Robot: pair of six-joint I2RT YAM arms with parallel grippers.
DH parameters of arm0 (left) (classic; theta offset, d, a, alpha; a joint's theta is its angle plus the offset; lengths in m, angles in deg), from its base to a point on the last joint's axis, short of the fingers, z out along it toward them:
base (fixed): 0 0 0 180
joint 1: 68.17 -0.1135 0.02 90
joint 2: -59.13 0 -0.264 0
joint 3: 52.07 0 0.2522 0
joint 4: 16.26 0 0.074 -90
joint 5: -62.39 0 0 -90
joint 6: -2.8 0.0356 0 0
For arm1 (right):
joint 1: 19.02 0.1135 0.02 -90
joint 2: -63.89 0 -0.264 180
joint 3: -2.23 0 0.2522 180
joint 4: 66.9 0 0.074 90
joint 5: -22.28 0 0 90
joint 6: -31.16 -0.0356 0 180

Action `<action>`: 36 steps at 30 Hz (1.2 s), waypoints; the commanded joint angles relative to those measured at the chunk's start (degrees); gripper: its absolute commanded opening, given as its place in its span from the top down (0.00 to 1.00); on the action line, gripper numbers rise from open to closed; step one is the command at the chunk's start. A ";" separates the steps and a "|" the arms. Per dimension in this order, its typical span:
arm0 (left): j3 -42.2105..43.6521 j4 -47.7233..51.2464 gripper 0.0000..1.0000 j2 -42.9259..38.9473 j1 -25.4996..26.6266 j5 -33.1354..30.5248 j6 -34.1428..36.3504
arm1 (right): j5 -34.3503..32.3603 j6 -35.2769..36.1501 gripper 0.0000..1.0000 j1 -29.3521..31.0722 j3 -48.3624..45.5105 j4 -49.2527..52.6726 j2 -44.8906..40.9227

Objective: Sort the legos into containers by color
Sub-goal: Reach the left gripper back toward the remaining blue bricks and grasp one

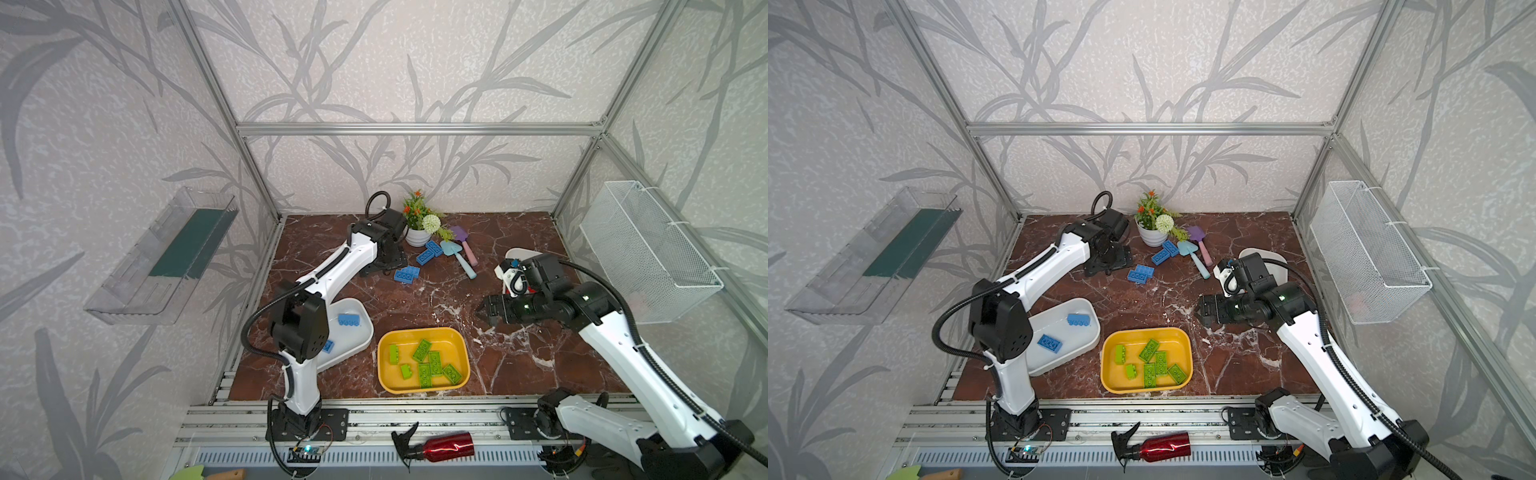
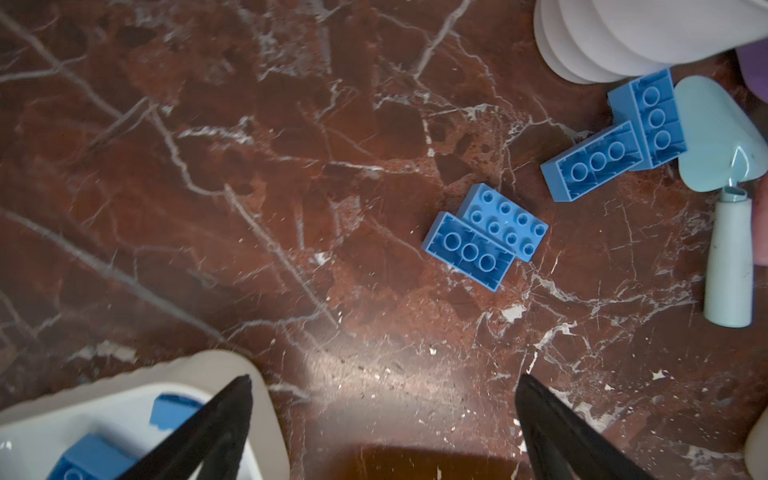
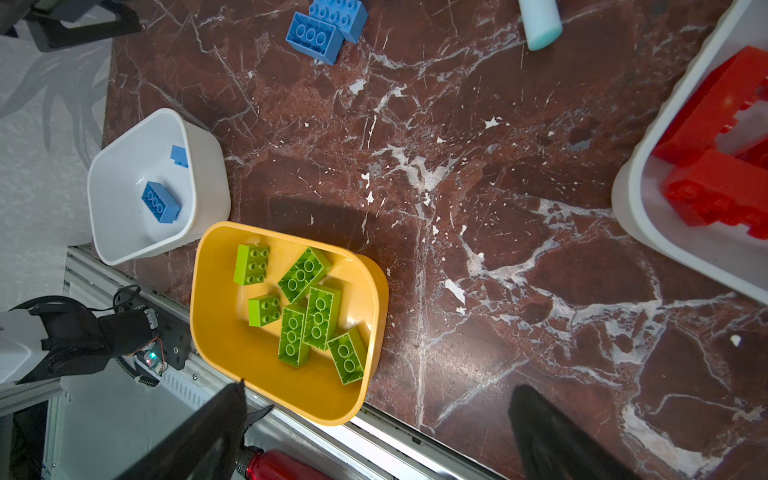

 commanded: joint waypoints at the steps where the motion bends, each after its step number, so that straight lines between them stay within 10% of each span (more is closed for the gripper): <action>1: -5.21 0.00 0.02 5.09 0.16 0.32 9.79 | -1.15 -0.77 0.01 0.02 5.25 -1.23 3.66; 16: -17.30 -0.81 0.05 21.54 0.90 10.65 21.60 | -3.14 -3.93 0.01 -0.04 14.07 -2.24 14.03; 36: -17.58 2.26 0.22 25.50 0.76 8.71 22.35 | -4.51 -5.05 0.01 -0.02 12.90 -1.42 13.77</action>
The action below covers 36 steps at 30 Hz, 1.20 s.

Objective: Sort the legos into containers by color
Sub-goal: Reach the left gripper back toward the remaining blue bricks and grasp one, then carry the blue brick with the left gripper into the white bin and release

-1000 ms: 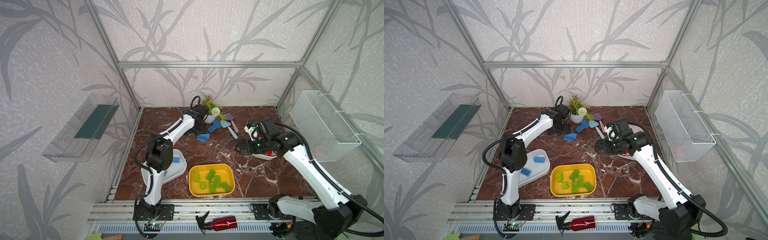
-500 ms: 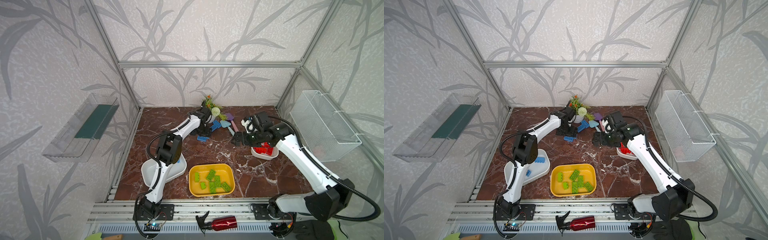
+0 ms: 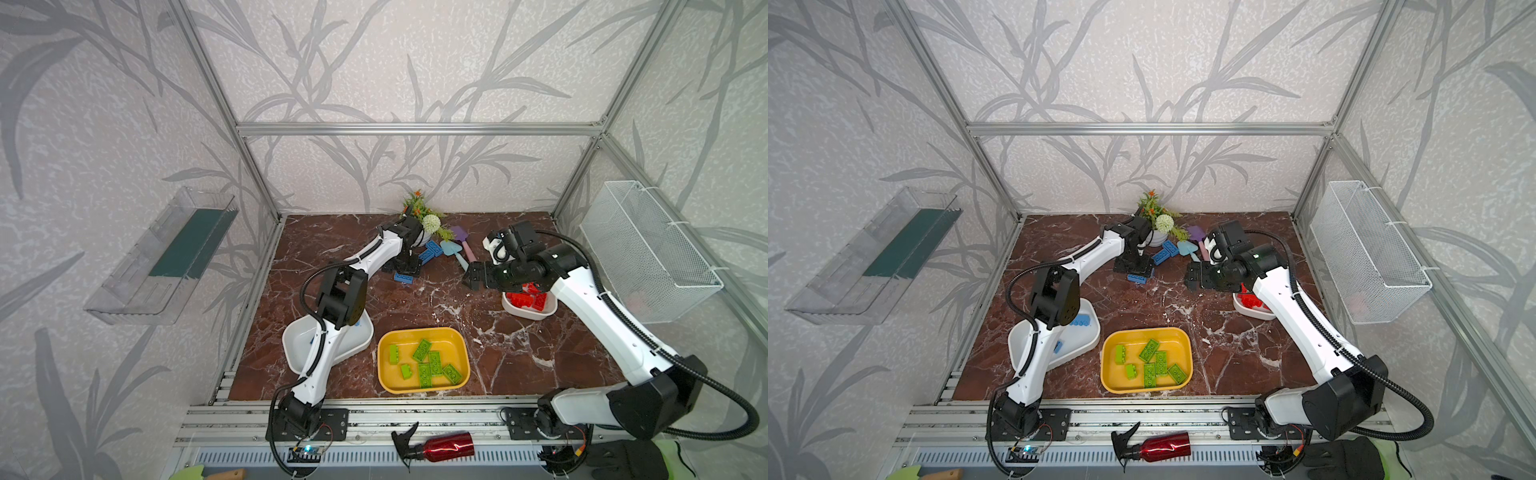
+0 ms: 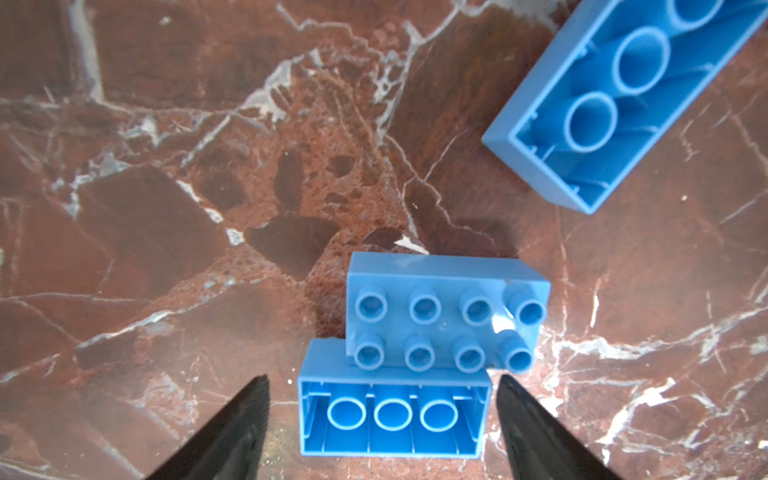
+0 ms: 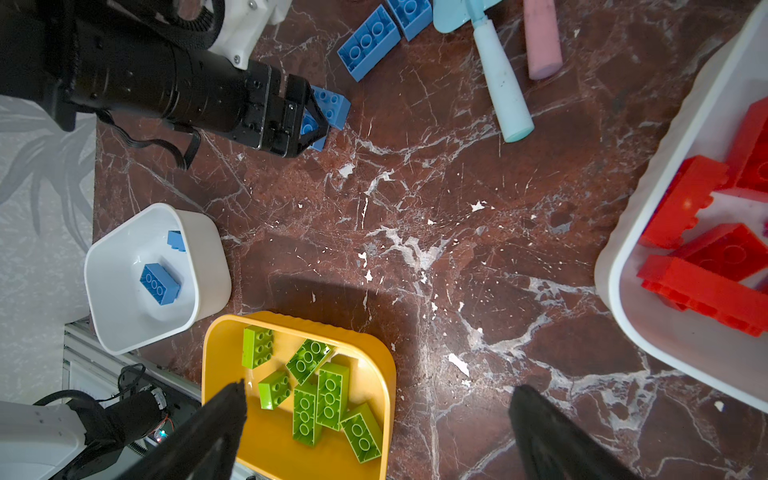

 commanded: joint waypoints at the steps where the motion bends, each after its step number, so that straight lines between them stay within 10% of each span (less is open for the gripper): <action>1: 1.17 1.53 0.25 0.19 0.13 -0.28 -0.03 | -0.87 -0.92 0.01 -0.01 -1.14 0.69 -2.11; 10: 4.67 -0.16 0.29 -0.59 0.17 -0.39 -1.35 | -1.70 -1.45 0.01 -0.02 -4.54 2.11 -6.66; 19: 8.61 0.01 0.62 -7.73 0.27 -2.44 -5.13 | -1.32 -1.02 0.01 -0.02 -6.85 3.61 -11.00; 36: 45.47 1.93 0.63 -48.56 0.73 -11.06 -23.18 | 5.56 1.50 0.01 0.22 -13.31 0.48 -16.94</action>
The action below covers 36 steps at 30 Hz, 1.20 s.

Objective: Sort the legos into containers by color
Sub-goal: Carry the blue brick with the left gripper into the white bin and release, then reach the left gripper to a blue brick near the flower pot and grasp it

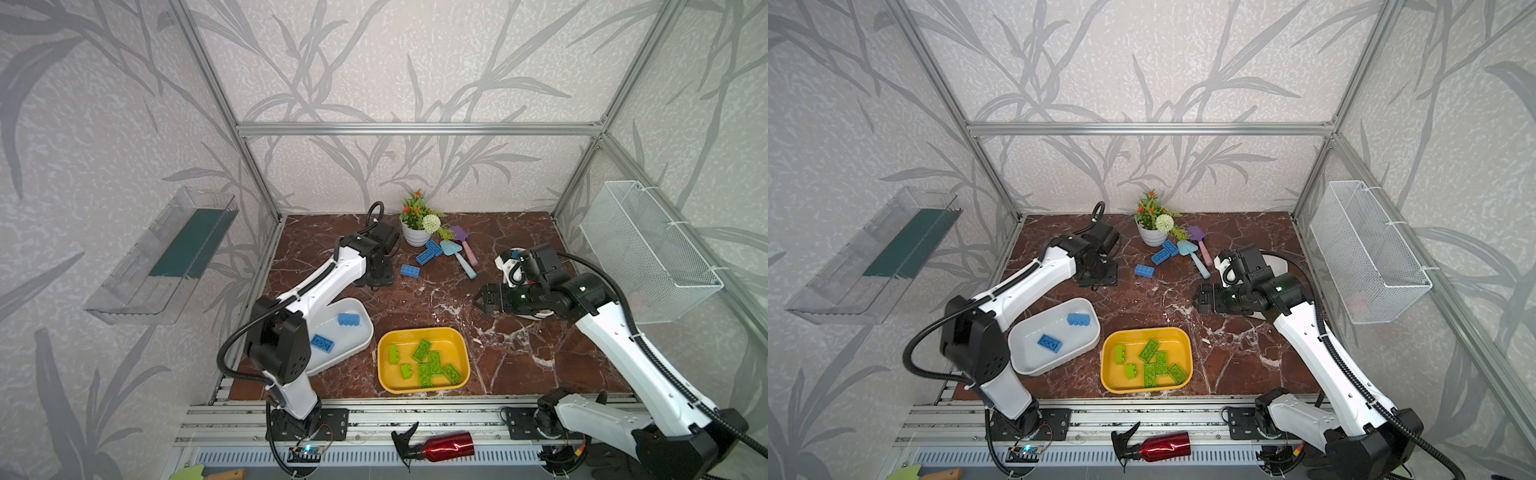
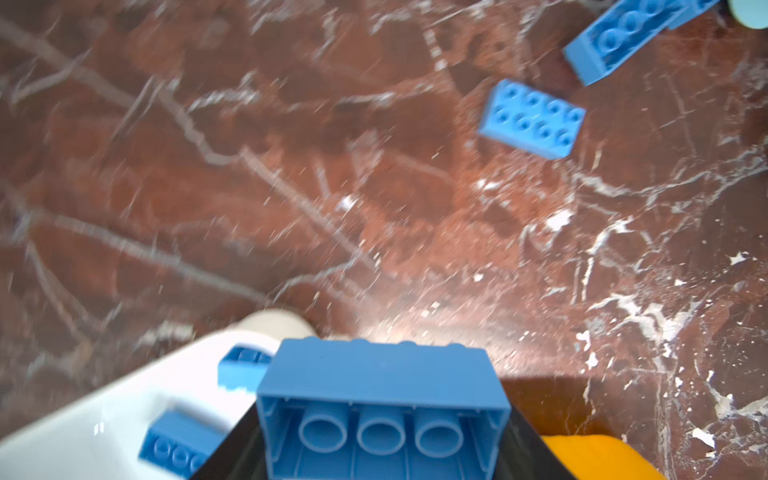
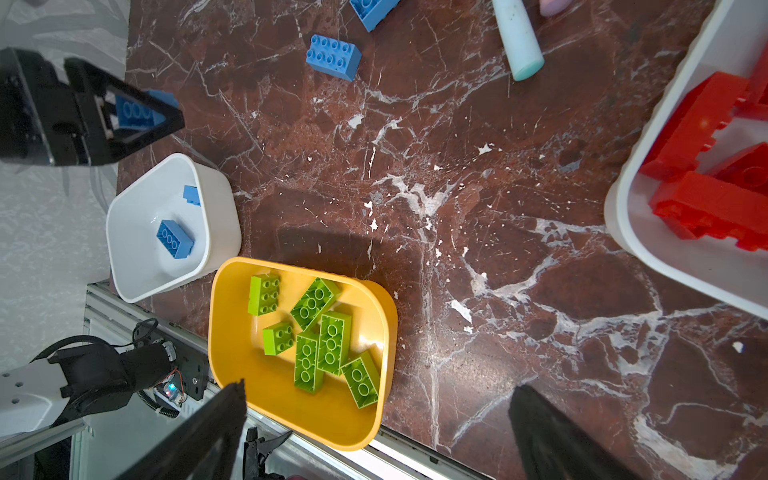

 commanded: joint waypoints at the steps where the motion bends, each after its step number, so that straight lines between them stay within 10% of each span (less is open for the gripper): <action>1: 9.83 2.84 0.63 -7.95 0.44 -3.04 -7.90 | 2.59 1.08 0.01 0.25 -1.96 -0.94 -2.48; 10: 30.73 -0.80 0.56 -23.88 -0.10 -5.47 -17.06 | 4.40 0.09 0.01 0.49 -7.23 -2.45 -6.92; 16: 30.18 0.17 0.01 -21.73 -0.55 -6.22 -16.83 | 3.22 -0.75 0.01 0.51 -7.70 -1.90 -9.28; 36: -10.56 -4.79 0.04 9.37 3.77 -4.70 7.69 | -3.39 -2.22 0.01 0.51 -4.82 4.65 -12.15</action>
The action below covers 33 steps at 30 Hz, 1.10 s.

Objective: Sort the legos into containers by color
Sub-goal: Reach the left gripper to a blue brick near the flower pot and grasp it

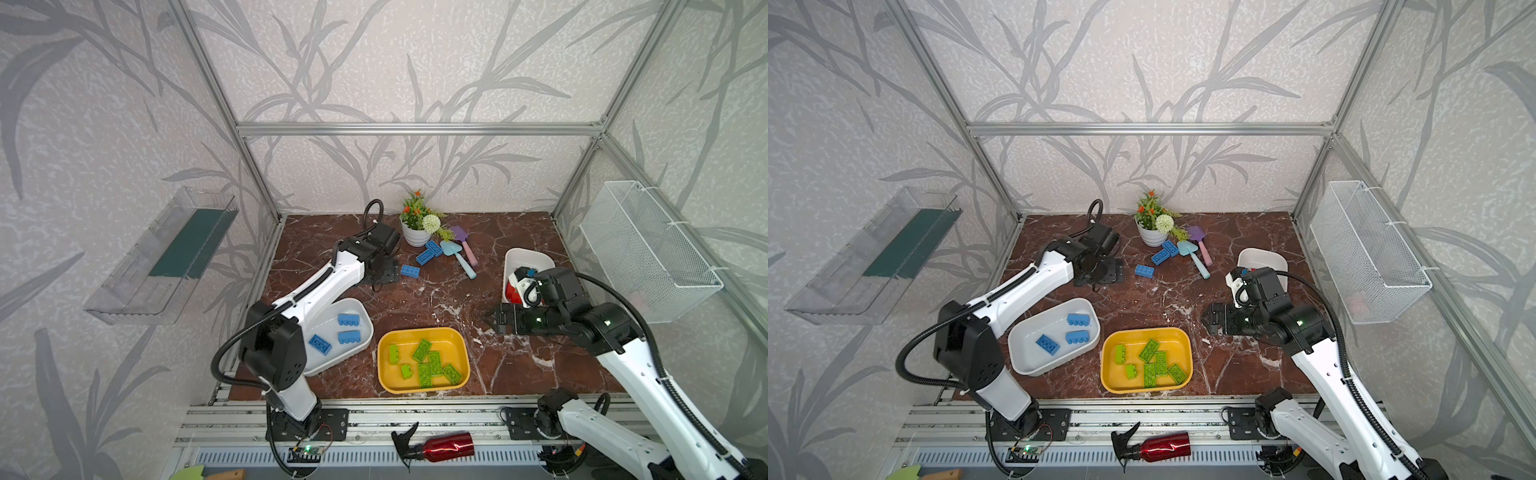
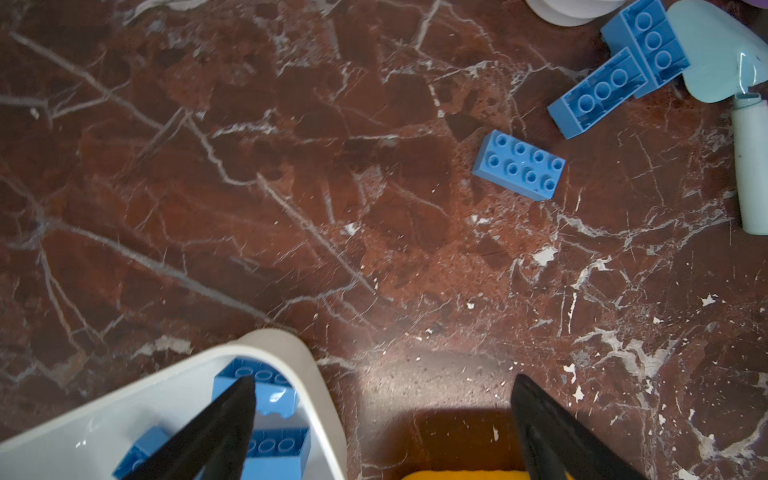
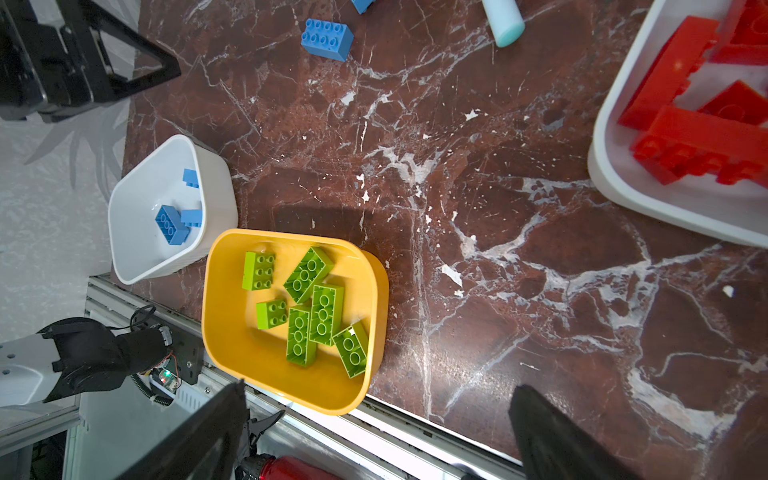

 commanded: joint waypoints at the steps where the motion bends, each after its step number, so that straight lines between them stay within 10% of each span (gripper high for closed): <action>1: -6.78 0.58 0.04 6.03 2.71 -2.50 7.51 | -2.08 -0.43 0.01 0.18 2.49 2.69 0.06; 33: -34.35 1.63 0.13 38.73 -1.12 10.87 10.84 | -8.66 -2.97 0.01 -0.70 7.56 3.67 6.24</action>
